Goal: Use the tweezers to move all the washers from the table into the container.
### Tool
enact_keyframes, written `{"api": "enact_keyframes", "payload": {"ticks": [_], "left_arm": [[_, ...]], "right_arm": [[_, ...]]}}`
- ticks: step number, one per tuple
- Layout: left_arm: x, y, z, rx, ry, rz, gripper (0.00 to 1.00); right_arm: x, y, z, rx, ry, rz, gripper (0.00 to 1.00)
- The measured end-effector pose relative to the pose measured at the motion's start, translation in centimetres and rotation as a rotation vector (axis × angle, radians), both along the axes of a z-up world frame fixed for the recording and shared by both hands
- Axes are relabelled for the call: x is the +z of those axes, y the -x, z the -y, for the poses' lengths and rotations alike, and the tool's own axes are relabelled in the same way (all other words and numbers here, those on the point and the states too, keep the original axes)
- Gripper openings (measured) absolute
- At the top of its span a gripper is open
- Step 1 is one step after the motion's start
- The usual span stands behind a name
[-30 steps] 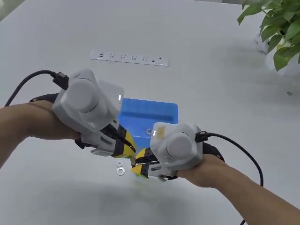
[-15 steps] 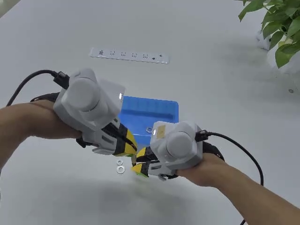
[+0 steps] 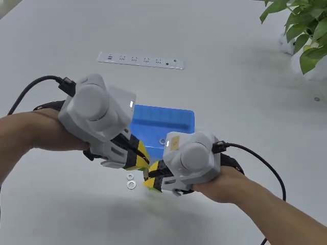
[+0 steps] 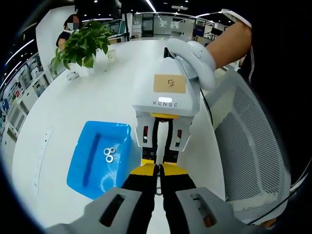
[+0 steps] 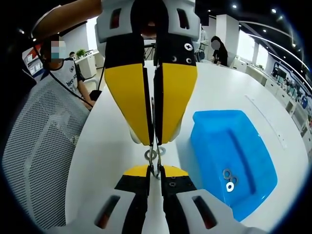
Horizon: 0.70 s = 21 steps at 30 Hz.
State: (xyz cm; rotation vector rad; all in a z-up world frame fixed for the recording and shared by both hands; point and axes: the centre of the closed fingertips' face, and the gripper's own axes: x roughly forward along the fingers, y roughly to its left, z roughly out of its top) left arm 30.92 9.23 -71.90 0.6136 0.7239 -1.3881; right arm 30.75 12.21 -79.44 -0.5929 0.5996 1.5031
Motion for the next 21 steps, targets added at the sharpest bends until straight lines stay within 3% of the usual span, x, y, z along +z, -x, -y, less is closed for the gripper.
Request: {"api": "enact_keyframes", "payload": {"ticks": [21], "left_arm": [[2.4, 0.2, 0.2, -0.004, 0.002, 0.031, 0.06]], "right_arm": [[2.4, 0.1, 0.2, -0.001, -0.018, 0.023, 0.1]]}}
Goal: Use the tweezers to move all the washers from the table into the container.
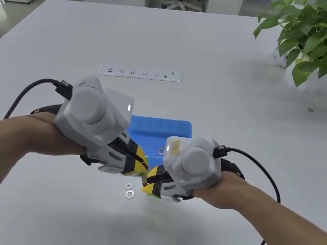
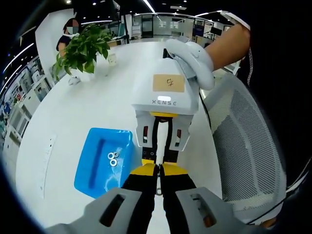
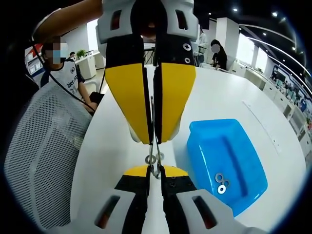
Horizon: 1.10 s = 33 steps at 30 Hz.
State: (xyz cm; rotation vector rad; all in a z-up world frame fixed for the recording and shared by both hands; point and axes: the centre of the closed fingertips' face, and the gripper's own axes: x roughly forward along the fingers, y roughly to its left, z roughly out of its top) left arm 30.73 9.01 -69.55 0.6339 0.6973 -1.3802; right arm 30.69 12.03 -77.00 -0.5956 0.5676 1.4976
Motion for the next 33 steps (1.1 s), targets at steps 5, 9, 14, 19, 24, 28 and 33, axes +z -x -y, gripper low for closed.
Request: {"api": "enact_keyframes", "payload": {"ticks": [5, 9, 14, 19, 24, 28, 33], "left_arm": [[0.8, -0.1, 0.1, -0.005, -0.002, 0.003, 0.06], [1.4, -0.4, 0.2, -0.011, -0.003, 0.013, 0.06], [2.3, -1.1, 0.4, -0.015, 0.001, 0.032, 0.06], [2.9, -1.9, 0.5, -0.02, 0.001, 0.05, 0.06], [3.3, -2.8, 0.7, -0.02, 0.002, 0.06, 0.06], [3.8, -3.6, 0.8, -0.021, 0.005, 0.076, 0.06], [4.2, -4.5, 0.9, -0.022, 0.006, 0.09, 0.06]], "right_arm": [[0.7, -0.2, 0.1, -0.001, -0.006, 0.009, 0.1], [1.3, -0.6, 0.1, -0.007, -0.012, 0.016, 0.1], [2.3, -1.5, 0.2, -0.016, -0.018, 0.03, 0.1], [2.9, -2.3, 0.4, -0.024, -0.022, 0.043, 0.1], [3.4, -3.3, 0.6, -0.025, -0.016, 0.059, 0.1], [3.9, -4.2, 0.8, -0.028, -0.015, 0.074, 0.1], [4.3, -5.3, 0.8, -0.035, -0.017, 0.085, 0.1]]}}
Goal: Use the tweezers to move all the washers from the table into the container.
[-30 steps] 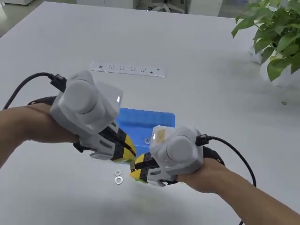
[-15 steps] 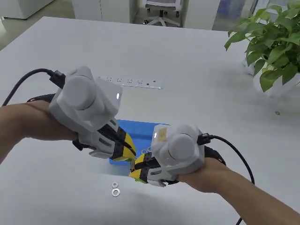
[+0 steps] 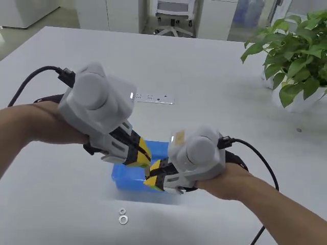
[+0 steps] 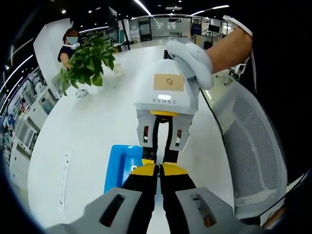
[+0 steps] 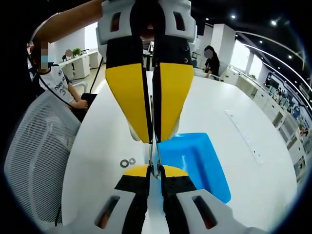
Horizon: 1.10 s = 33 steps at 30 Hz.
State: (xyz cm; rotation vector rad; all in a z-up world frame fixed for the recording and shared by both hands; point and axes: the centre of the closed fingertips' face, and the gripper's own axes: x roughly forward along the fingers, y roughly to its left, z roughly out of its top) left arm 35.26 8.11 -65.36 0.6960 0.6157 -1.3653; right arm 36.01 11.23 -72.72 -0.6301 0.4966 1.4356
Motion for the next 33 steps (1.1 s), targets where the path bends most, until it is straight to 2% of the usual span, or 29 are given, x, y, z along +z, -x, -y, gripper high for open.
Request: {"api": "enact_keyframes", "payload": {"ticks": [11, 33], "left_arm": [[-0.5, -2.1, 0.1, 0.001, 0.004, 0.012, 0.06], [-3.2, -5.6, -0.1, 0.01, 0.008, -0.006, 0.06]], "right_arm": [[-0.5, -2.2, 0.2, -0.008, 0.008, 0.006, 0.1], [-3.2, -5.5, 0.5, -0.021, 0.019, -0.025, 0.1]]}}
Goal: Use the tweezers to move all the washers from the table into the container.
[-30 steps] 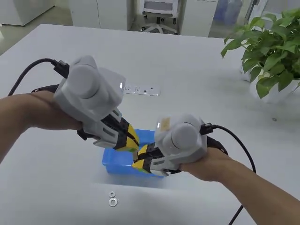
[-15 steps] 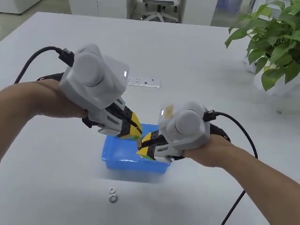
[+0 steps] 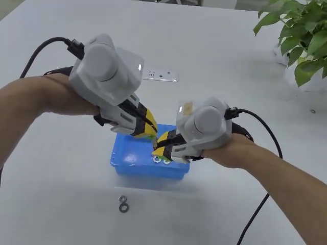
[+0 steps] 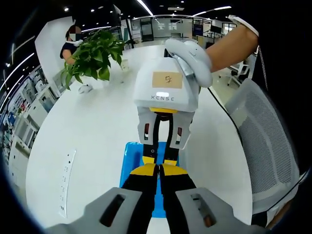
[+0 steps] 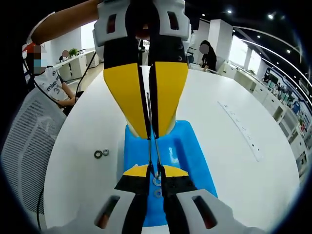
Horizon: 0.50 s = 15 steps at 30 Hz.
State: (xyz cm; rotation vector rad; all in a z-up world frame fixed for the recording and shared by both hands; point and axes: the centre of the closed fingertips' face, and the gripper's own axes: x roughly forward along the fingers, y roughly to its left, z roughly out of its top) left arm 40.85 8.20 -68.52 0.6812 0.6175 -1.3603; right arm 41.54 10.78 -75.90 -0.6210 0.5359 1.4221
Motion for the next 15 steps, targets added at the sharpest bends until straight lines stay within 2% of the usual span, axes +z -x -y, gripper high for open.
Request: {"api": "enact_keyframes", "payload": {"ticks": [8, 15], "left_arm": [[-1.2, -0.9, 0.1, 0.007, 0.0, -0.004, 0.06], [-2.1, -1.3, 0.1, 0.009, 0.001, -0.012, 0.06]], "right_arm": [[-1.2, -0.9, 0.1, -0.001, 0.008, -0.005, 0.1], [-2.1, -1.2, 0.2, 0.0, 0.019, -0.014, 0.1]]}}
